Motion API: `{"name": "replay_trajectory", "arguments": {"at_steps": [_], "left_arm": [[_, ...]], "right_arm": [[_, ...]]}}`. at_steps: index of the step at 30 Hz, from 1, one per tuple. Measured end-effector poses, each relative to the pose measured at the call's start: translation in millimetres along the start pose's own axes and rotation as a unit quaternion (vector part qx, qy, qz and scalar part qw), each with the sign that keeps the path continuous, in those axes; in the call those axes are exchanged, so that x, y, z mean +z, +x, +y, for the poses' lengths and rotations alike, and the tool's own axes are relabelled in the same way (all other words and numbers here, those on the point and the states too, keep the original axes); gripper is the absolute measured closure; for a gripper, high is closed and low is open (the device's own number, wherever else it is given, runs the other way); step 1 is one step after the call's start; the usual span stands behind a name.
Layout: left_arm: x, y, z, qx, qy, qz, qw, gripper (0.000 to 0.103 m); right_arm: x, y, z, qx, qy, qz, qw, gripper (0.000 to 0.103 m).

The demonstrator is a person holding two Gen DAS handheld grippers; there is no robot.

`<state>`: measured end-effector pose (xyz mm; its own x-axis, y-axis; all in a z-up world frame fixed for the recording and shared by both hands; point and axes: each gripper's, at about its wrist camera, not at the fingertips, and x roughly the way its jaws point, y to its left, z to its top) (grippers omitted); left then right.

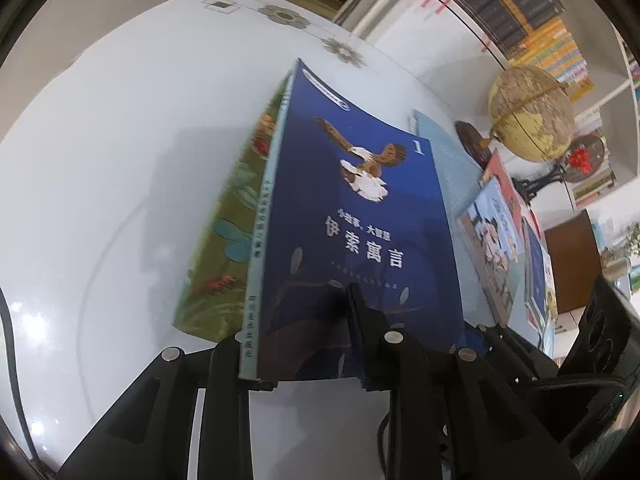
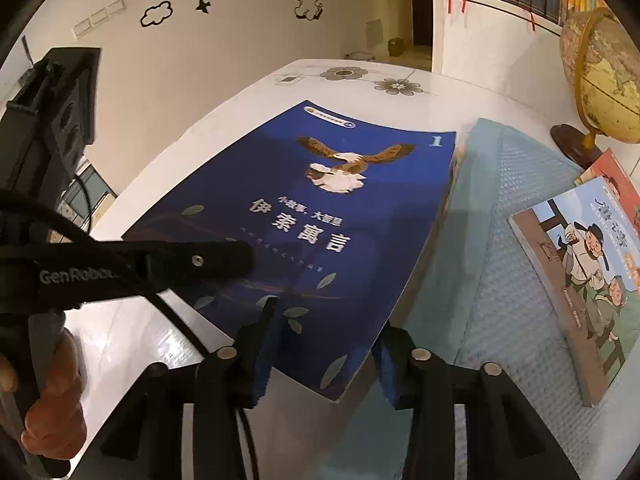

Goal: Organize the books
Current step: 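Carry the blue book onto the white table with both grippers and release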

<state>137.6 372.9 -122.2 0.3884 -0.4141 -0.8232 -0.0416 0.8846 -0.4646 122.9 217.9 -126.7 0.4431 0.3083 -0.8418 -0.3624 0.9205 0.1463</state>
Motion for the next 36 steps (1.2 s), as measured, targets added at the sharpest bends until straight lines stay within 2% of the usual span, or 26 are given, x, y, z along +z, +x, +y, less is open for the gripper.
{"name": "replay_trajectory", "arguments": {"at_steps": [2, 5, 10, 12, 17, 20, 22, 24, 25, 30, 36], "left_arm": [[4, -1, 3, 0.009, -0.004, -0.003, 0.9999, 0.078], [7, -3, 1, 0.044, 0.008, -0.011, 0.9989, 0.073], [7, -2, -10, 0.099, 0.053, -0.002, 0.9937, 0.064], [7, 1, -15, 0.106, 0.077, 0.006, 0.9914, 0.064], [6, 3, -19, 0.099, 0.094, 0.017, 0.9905, 0.063], [6, 3, -18, 0.114, 0.098, 0.023, 0.9883, 0.051], [4, -1, -17, 0.154, 0.105, 0.019, 0.9823, 0.029], [-1, -8, -16, 0.191, 0.118, 0.009, 0.9745, 0.025], [-3, -11, -15, 0.197, 0.121, 0.011, 0.9729, 0.025], [-17, -25, -2, 0.203, 0.098, 0.022, 0.9740, 0.025], [-55, -69, -8, 0.170, 0.088, -0.008, 0.9815, 0.025]], "right_arm": [[0, 3, -1, -0.002, 0.003, 0.003, 1.000, 0.059], [0, 4, 2, -0.011, -0.010, 0.003, 1.000, 0.058], [-4, 3, 6, -0.021, -0.020, 0.001, 1.000, 0.058], [-5, 0, 5, -0.025, -0.022, 0.000, 0.999, 0.058], [-10, -4, 0, -0.030, -0.031, 0.001, 0.999, 0.058], [-13, -7, 3, -0.032, -0.049, -0.005, 0.998, 0.058], [-14, -9, 6, -0.033, -0.053, -0.003, 0.998, 0.058], [-14, -10, 9, -0.038, -0.066, -0.002, 0.997, 0.058], [-15, -11, 10, -0.039, -0.071, -0.003, 0.997, 0.058], [-24, -26, 10, -0.045, -0.067, 0.005, 0.997, 0.058], [-50, -84, -6, -0.077, -0.003, -0.025, 0.997, 0.056]]}}
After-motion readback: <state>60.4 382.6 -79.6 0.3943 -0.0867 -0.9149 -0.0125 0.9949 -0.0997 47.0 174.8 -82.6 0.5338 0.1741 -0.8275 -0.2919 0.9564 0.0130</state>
